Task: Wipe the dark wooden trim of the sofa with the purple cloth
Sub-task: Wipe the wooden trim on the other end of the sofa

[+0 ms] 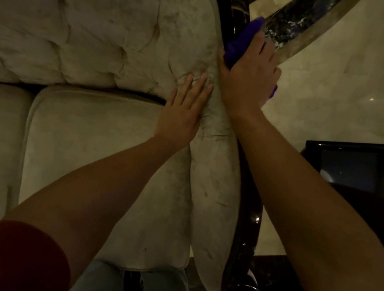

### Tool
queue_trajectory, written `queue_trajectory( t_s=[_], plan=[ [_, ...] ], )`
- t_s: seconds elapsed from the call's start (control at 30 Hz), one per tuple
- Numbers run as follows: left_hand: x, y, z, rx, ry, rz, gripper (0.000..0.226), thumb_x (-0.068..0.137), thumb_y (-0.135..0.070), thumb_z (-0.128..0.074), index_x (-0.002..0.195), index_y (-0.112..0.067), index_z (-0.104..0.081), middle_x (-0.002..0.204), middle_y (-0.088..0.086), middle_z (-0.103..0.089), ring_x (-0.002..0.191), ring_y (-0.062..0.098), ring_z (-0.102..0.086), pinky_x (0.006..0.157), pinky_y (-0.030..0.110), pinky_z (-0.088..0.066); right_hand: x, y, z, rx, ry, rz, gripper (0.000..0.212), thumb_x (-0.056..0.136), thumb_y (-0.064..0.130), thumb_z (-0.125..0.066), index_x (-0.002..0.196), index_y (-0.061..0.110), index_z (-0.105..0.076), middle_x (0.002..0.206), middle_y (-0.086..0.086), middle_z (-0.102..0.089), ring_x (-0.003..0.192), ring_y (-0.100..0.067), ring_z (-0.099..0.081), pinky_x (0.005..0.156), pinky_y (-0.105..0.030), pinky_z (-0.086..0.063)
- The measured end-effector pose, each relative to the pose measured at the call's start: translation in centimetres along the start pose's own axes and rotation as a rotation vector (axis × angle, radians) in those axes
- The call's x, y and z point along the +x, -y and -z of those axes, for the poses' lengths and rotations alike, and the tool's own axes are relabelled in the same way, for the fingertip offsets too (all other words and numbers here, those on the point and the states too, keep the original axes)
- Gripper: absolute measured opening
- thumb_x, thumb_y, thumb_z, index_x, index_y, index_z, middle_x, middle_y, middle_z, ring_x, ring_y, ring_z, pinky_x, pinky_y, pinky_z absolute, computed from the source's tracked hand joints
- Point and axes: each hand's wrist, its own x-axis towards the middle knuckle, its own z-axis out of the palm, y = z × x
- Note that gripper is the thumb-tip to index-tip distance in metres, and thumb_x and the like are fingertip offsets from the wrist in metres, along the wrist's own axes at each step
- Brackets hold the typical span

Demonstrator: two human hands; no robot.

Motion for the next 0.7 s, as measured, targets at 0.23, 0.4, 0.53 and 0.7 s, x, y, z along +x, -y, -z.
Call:
queue_trajectory(
  t_s=[0.23, 0.4, 0.53, 0.7],
  plan=[
    [1.4, 1.0, 4.8, -0.003, 0.021, -0.068, 0.06, 0.087, -0.012, -0.056, 0.146, -0.015, -0.052, 0.154, 0.011, -0.048, 0.135, 0.037, -0.047, 0.108, 0.05, -0.039, 0.5, 0.5, 0.7, 0.068, 0.07, -0.02, 0.084, 0.093, 0.064, -0.056, 0.154, 0.011, -0.036, 0.149, -0.014, -0.05, 0.133, -0.034, -0.049, 0.106, -0.048, -0.041],
    [4.4, 2.6, 9.9, 0.058, -0.162, -0.018, 0.05, 0.089, -0.022, -0.05, 0.138, -0.01, -0.057, 0.152, 0.017, -0.047, 0.138, 0.037, -0.045, 0.11, 0.051, -0.037, -3.1, -1.5, 1.6, 0.072, 0.199, -0.097, 0.083, 0.094, 0.063, -0.055, 0.155, 0.012, -0.031, 0.153, -0.017, -0.045, 0.134, -0.038, -0.046, 0.108, -0.052, -0.039],
    [8.5, 4.6, 13.9, 0.033, -0.344, 0.069, 0.057, 0.087, -0.026, -0.053, 0.141, -0.008, -0.052, 0.158, 0.021, -0.038, 0.146, 0.04, -0.036, 0.117, 0.058, -0.031, -8.3, -4.8, 2.9, 0.032, 0.282, -0.159, 0.077, 0.097, 0.061, -0.054, 0.154, 0.012, -0.032, 0.149, -0.018, -0.048, 0.132, -0.039, -0.047, 0.109, -0.055, -0.04],
    [9.4, 7.8, 13.0, 0.169, -0.132, 0.071, 0.082, 0.092, -0.039, -0.049, 0.16, -0.005, -0.017, 0.168, 0.026, -0.008, 0.156, 0.043, -0.008, 0.125, 0.06, -0.01, -8.3, -3.4, 2.3, -0.015, 0.204, -0.311, 0.073, 0.1, 0.064, -0.045, 0.149, 0.01, -0.04, 0.142, -0.018, -0.055, 0.127, -0.039, -0.051, 0.106, -0.054, -0.038]
  ],
)
